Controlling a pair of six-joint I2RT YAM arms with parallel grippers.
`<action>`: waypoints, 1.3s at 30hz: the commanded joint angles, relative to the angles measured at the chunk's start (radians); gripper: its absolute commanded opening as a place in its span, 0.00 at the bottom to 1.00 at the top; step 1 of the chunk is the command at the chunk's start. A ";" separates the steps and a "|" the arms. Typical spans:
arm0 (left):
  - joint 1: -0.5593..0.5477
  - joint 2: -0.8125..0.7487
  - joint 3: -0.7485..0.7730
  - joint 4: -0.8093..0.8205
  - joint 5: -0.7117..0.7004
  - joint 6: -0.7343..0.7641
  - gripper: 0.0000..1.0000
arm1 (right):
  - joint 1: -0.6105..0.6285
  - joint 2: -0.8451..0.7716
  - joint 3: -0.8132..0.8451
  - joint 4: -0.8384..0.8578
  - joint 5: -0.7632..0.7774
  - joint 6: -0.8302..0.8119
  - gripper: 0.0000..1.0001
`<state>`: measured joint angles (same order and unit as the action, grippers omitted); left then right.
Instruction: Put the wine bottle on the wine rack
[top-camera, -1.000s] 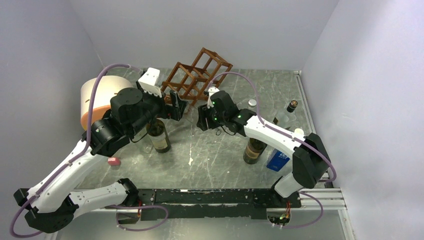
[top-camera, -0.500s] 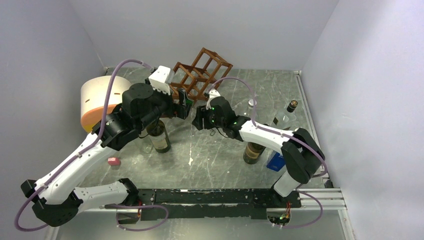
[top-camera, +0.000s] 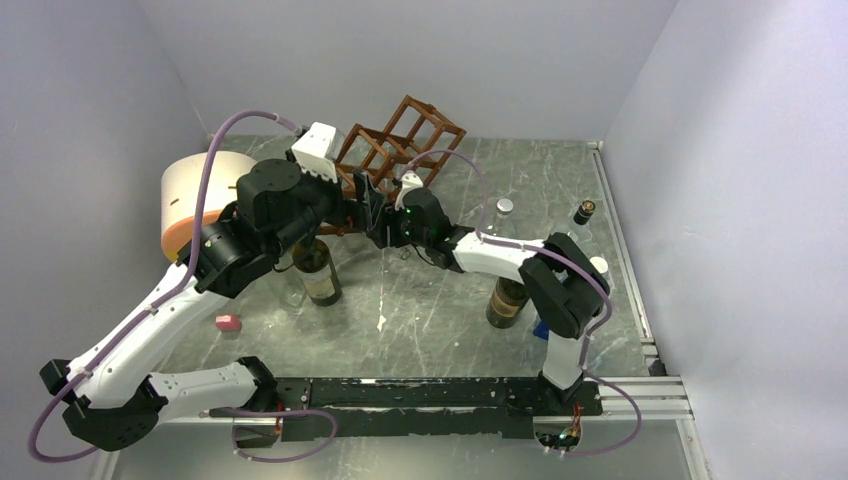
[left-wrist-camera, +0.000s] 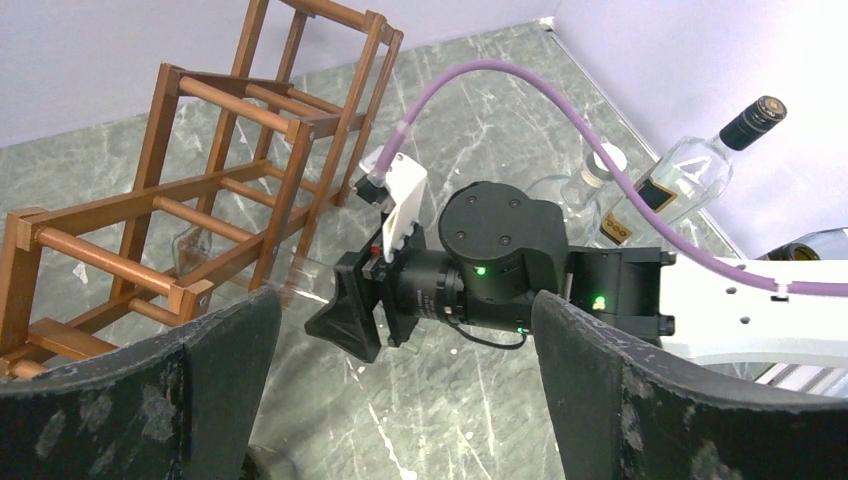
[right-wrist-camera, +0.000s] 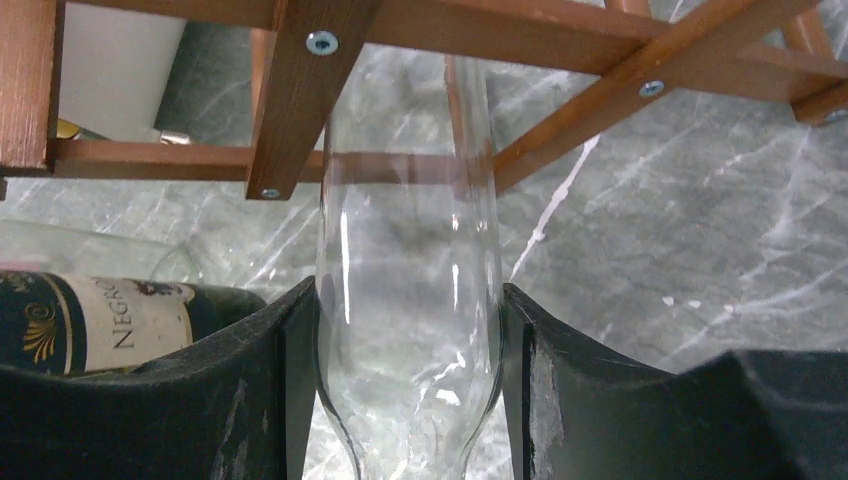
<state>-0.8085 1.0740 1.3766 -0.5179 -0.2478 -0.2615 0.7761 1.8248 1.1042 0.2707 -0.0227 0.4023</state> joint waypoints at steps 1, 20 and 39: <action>0.000 0.006 0.054 -0.031 -0.014 0.009 0.99 | 0.009 0.029 0.098 0.176 -0.032 -0.019 0.00; -0.001 -0.045 0.028 -0.056 0.005 -0.027 0.99 | 0.005 0.257 0.225 0.273 -0.053 0.049 0.30; -0.001 -0.056 0.023 -0.077 -0.026 -0.008 0.99 | -0.002 0.157 0.173 0.173 0.018 -0.011 0.96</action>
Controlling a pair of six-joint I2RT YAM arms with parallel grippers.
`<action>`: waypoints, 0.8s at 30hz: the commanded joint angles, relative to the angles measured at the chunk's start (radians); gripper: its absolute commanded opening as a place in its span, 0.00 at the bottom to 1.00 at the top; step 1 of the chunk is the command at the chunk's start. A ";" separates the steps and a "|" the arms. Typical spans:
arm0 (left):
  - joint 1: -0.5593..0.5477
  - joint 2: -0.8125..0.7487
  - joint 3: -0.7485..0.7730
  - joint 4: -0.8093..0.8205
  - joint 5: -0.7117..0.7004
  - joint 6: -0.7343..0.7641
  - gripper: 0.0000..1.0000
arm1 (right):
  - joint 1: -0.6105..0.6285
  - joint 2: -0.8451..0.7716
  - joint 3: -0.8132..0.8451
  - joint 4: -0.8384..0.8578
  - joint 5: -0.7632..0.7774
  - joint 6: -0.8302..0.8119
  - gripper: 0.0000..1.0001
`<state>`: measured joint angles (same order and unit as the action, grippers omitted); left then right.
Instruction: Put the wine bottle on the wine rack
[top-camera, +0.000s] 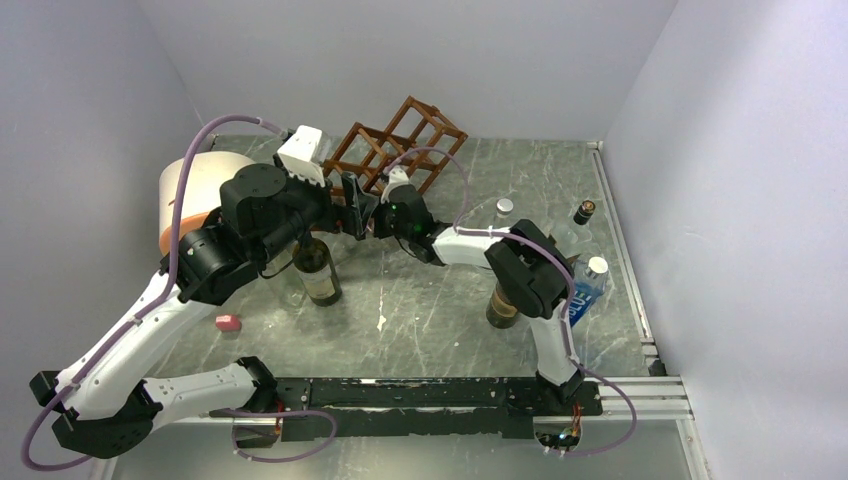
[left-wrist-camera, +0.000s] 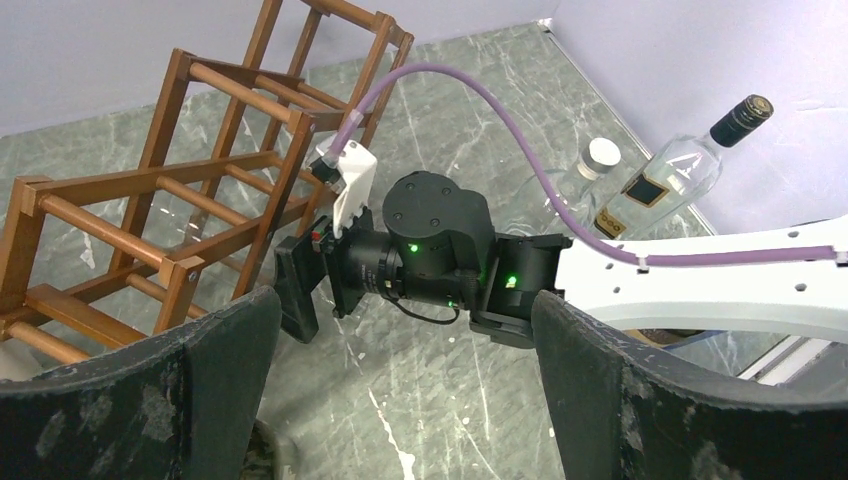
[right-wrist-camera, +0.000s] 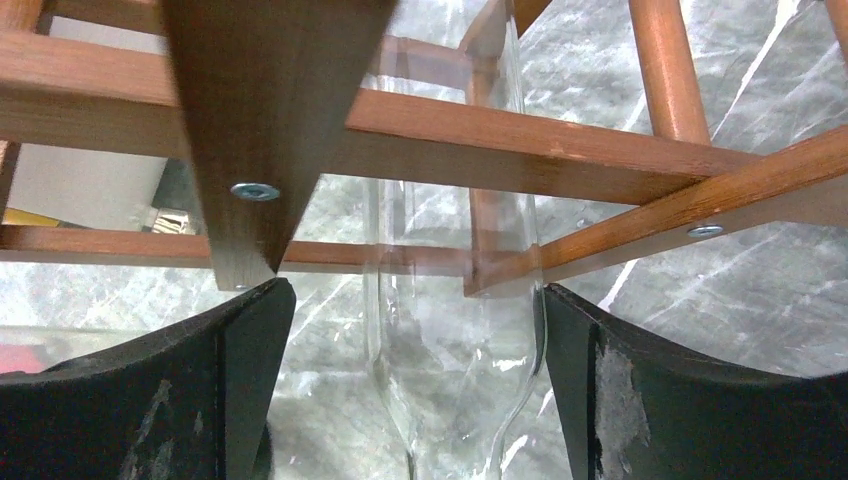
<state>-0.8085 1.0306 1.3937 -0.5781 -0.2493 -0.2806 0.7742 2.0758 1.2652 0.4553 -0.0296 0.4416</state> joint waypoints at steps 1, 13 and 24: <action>0.000 -0.014 0.004 -0.017 -0.026 0.014 0.99 | -0.002 -0.103 0.014 -0.028 0.024 -0.057 0.97; 0.000 -0.035 -0.010 -0.012 -0.065 0.036 0.99 | -0.006 -0.206 -0.040 -0.332 0.070 -0.113 0.87; -0.001 -0.051 -0.057 0.005 -0.070 0.032 0.99 | -0.005 -0.217 -0.081 -0.425 -0.008 -0.156 0.57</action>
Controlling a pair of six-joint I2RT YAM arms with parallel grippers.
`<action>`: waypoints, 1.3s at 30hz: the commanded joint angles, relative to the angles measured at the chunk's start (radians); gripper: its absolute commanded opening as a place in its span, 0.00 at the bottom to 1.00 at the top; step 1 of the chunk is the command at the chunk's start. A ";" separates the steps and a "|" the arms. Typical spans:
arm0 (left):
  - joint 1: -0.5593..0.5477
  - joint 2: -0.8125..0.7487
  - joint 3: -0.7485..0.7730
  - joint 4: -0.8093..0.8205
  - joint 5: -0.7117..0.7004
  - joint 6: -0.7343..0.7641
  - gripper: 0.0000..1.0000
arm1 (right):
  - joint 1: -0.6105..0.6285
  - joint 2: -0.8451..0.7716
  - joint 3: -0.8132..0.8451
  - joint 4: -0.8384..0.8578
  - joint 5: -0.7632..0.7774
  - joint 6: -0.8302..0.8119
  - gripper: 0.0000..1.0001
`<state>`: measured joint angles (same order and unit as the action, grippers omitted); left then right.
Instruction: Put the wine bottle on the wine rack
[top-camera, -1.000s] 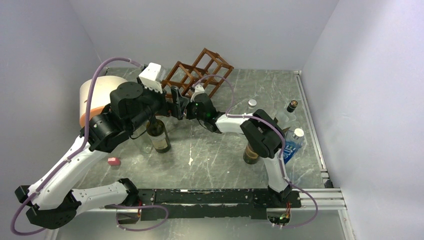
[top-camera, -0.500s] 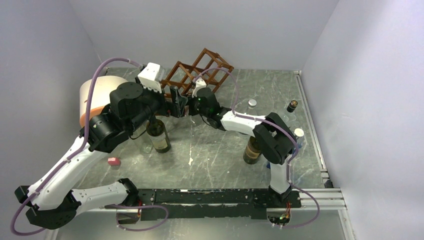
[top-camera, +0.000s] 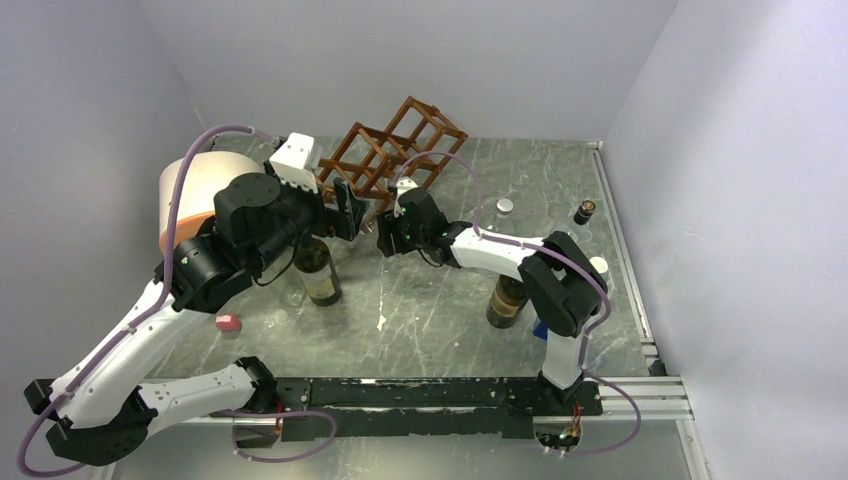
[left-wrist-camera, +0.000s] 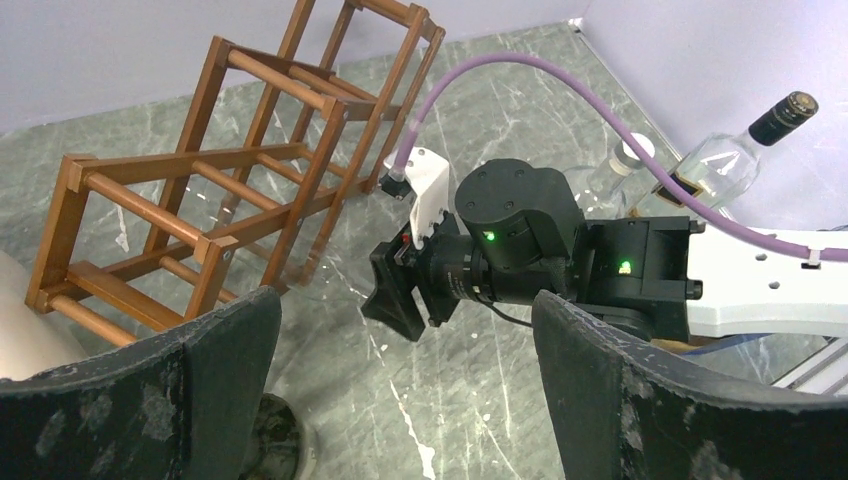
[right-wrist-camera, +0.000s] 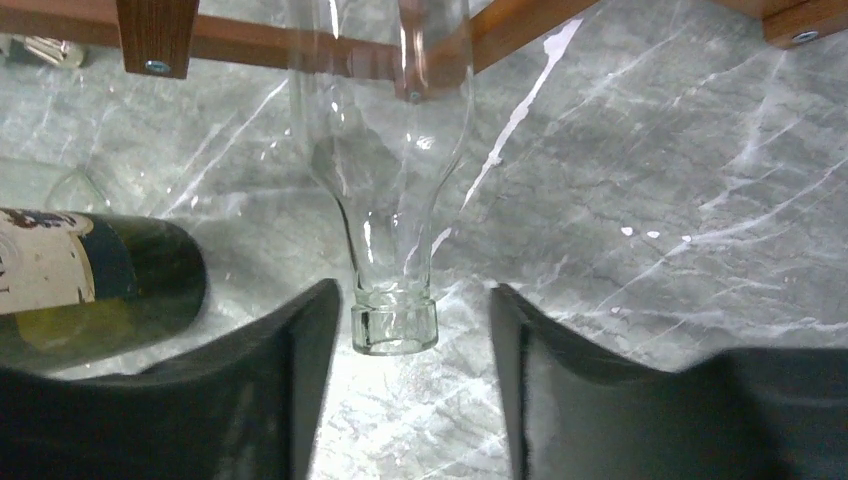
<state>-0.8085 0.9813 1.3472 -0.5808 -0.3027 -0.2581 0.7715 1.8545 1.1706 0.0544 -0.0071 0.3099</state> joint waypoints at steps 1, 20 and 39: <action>0.000 0.003 -0.007 0.004 -0.017 0.010 0.99 | -0.003 0.015 0.027 -0.025 -0.039 -0.025 0.53; -0.001 -0.009 0.016 -0.027 -0.032 0.013 0.99 | -0.003 -0.040 0.074 -0.025 -0.039 0.012 0.67; 0.000 -0.165 -0.109 0.163 0.122 0.092 0.99 | -0.003 -0.702 0.024 -0.449 0.432 -0.074 0.67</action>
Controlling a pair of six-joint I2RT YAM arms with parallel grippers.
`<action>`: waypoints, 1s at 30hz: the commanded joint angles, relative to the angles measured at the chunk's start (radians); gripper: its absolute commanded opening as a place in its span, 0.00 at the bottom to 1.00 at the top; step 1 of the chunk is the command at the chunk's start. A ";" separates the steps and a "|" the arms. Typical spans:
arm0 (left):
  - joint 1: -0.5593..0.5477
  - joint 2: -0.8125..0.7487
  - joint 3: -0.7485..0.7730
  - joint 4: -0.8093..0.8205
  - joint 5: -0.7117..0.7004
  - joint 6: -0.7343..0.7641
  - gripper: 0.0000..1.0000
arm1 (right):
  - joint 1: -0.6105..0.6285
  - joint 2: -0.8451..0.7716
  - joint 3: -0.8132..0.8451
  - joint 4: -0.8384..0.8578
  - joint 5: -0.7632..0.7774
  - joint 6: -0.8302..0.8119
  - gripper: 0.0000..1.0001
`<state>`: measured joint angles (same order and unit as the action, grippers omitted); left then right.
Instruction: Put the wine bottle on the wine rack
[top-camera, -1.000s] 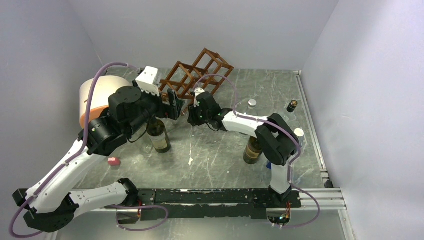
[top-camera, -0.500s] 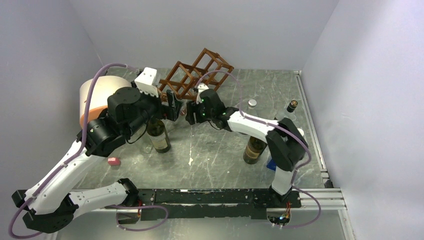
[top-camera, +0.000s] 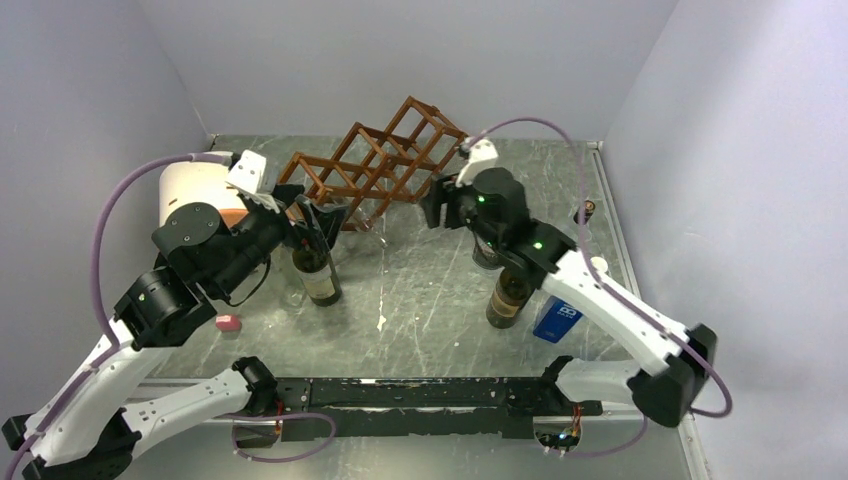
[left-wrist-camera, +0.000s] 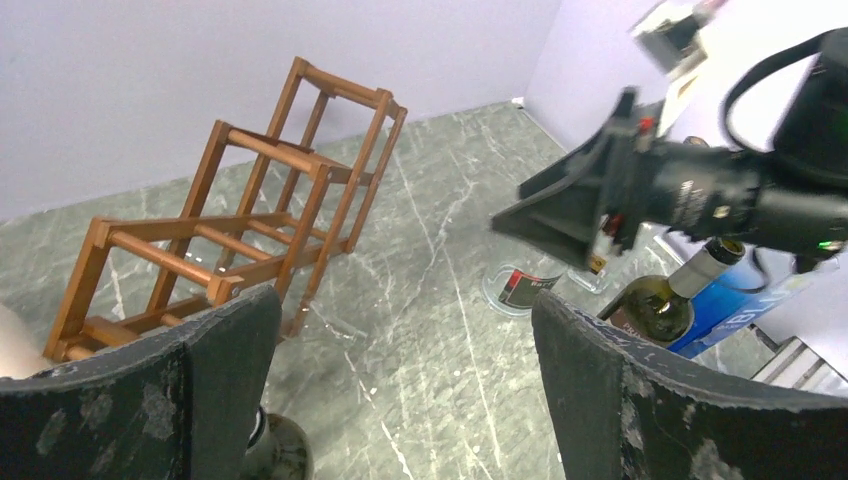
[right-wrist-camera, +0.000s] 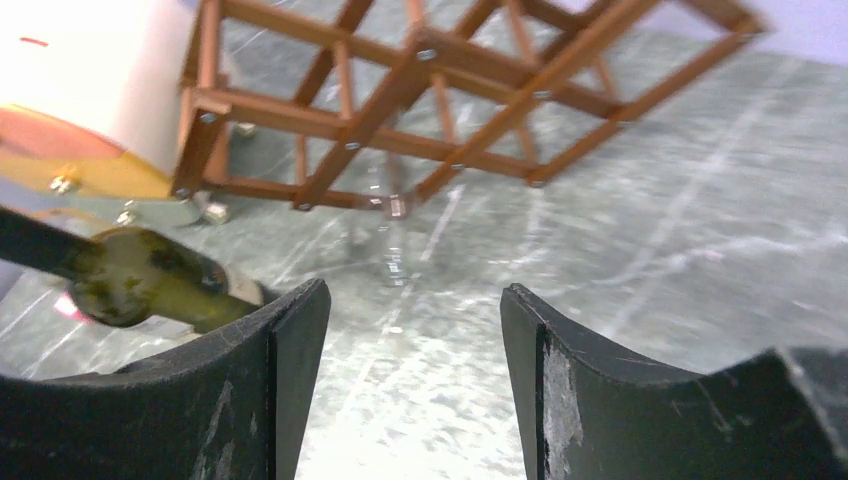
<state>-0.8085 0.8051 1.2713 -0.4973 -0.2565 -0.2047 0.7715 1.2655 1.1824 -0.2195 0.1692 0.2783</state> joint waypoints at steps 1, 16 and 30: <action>-0.001 0.016 -0.033 0.079 0.079 0.039 0.99 | -0.003 -0.145 0.019 -0.202 0.315 -0.045 0.67; -0.001 0.115 -0.094 0.200 0.171 -0.005 0.99 | -0.003 -0.452 -0.040 -0.534 0.534 0.123 0.67; -0.001 0.190 -0.132 0.278 0.213 -0.071 0.99 | -0.003 -0.459 -0.016 -0.771 0.386 0.119 0.55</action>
<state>-0.8085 0.9970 1.1442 -0.2874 -0.0685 -0.2455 0.7704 0.7990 1.1503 -0.9260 0.5640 0.3920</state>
